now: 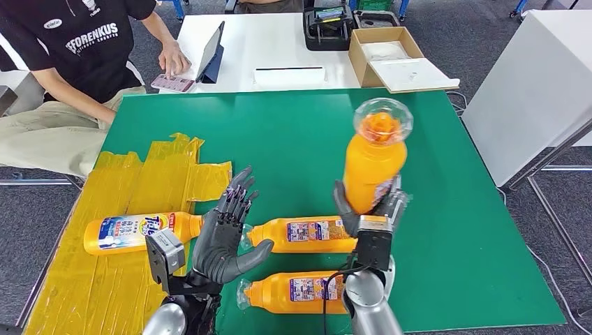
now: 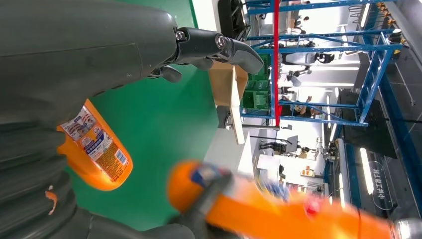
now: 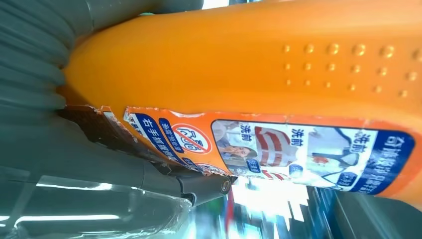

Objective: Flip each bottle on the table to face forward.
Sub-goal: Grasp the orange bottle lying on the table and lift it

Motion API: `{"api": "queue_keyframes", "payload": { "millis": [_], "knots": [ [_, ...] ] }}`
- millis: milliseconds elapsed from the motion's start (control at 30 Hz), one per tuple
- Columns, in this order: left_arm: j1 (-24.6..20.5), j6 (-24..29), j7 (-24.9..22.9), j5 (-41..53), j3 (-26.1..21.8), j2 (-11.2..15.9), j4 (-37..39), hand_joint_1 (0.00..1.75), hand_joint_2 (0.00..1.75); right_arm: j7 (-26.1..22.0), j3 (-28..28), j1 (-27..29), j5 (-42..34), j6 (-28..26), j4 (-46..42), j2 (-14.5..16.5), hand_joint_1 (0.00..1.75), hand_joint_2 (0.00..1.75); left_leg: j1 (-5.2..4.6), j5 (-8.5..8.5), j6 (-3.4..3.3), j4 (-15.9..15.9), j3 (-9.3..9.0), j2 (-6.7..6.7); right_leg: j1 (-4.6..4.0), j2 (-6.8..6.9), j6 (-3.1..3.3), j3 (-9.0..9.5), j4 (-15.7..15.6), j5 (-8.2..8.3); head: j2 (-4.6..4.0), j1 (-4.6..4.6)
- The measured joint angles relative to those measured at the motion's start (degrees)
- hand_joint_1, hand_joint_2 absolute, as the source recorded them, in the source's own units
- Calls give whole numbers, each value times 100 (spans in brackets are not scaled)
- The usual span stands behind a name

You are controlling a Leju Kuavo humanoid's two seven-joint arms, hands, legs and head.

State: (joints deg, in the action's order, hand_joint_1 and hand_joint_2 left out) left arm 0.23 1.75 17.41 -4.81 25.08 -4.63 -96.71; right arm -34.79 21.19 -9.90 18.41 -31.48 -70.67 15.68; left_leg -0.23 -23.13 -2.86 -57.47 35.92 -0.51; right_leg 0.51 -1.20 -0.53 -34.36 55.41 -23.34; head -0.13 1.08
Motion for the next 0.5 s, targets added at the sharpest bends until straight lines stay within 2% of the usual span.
{"api": "queue_keyframes", "payload": {
  "millis": [167, 500],
  "knots": [
    [-24, 14, 11, 59, -3, -58, 9, 0, 175, 199, 754, -111, -338, 644, 379, -63, 175, 175, 3, 0, 1, 0, 5, -1, -1, 1, 0, -7, 0, 0, 0, 1],
    [-97, 54, 20, 100, -10, -161, 39, 0, 175, 344, 1349, -342, -456, 926, 804, -149, 175, 175, 1, 1, 0, 0, 9, -1, 1, 1, 0, -8, 0, 0, 0, 0]
  ]
}}
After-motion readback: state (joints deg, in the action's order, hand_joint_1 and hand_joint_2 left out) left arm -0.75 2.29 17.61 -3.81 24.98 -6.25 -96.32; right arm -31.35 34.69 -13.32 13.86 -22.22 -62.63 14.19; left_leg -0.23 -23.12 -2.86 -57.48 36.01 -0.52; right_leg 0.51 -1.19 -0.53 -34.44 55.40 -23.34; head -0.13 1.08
